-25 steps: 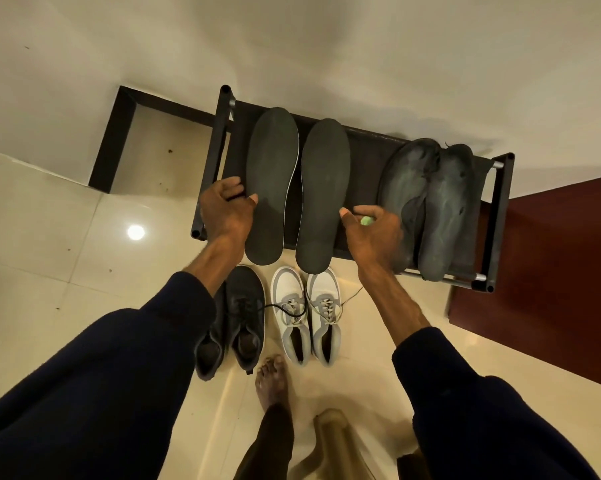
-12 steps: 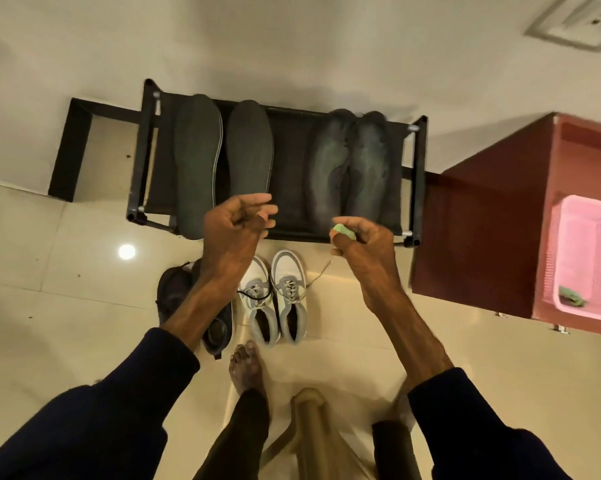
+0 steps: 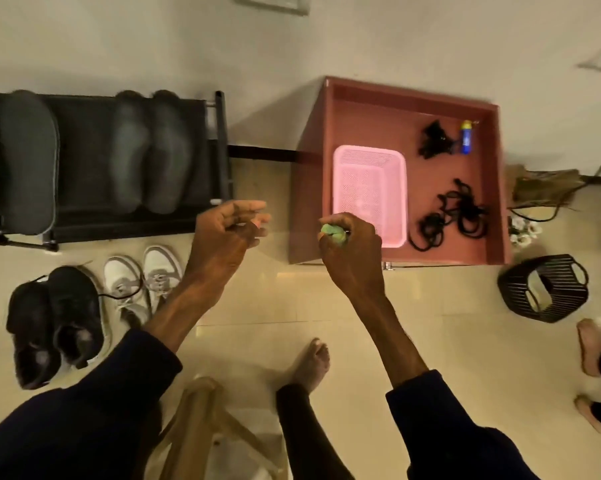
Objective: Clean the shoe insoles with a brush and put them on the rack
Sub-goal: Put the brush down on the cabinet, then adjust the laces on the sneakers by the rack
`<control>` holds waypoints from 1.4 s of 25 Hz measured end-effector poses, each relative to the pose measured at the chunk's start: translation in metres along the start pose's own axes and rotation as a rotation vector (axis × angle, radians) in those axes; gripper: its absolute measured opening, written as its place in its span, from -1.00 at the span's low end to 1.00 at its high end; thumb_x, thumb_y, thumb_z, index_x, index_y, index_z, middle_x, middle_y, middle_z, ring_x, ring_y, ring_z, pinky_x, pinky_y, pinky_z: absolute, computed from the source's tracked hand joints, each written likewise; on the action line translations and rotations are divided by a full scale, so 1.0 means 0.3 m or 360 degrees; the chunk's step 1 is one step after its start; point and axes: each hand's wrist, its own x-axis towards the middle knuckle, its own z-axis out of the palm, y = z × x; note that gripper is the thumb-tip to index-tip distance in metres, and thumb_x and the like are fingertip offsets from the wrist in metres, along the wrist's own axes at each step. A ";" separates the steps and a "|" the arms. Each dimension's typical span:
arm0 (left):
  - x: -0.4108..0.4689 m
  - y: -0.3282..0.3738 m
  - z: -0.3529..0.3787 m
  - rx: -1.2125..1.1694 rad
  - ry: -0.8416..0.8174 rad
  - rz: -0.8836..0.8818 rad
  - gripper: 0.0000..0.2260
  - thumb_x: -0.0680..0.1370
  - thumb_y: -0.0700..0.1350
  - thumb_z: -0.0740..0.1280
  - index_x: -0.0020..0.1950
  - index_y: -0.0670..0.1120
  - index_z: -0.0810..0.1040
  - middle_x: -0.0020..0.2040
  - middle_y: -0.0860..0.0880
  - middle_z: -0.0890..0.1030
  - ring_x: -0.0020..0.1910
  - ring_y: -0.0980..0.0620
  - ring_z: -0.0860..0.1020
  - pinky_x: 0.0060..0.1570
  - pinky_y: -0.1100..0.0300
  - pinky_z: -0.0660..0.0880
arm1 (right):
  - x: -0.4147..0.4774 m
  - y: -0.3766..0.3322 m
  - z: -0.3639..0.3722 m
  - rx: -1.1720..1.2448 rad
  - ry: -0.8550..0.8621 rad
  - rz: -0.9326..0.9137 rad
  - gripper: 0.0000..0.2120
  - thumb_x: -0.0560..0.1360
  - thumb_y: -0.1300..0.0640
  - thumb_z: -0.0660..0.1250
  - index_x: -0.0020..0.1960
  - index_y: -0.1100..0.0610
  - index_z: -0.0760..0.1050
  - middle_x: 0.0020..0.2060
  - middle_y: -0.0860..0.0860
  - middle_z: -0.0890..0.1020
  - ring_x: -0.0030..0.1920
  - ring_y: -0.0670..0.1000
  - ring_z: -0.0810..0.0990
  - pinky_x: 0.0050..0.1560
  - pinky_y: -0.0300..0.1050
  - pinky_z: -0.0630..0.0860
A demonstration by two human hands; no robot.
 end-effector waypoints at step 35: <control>0.044 -0.742 -0.769 0.0371 0.0403 -0.0056 -0.69 0.49 -0.54 0.29 0.02 -0.22 0.69 -0.05 -0.11 0.73 -0.07 0.10 0.70 -0.04 0.22 0.61 | -0.195 0.210 0.952 -0.0019 -0.0587 -0.0256 -0.69 0.48 0.46 0.28 0.00 0.15 0.69 -0.08 -0.05 0.71 -0.08 -0.16 0.64 -0.08 -0.38 0.52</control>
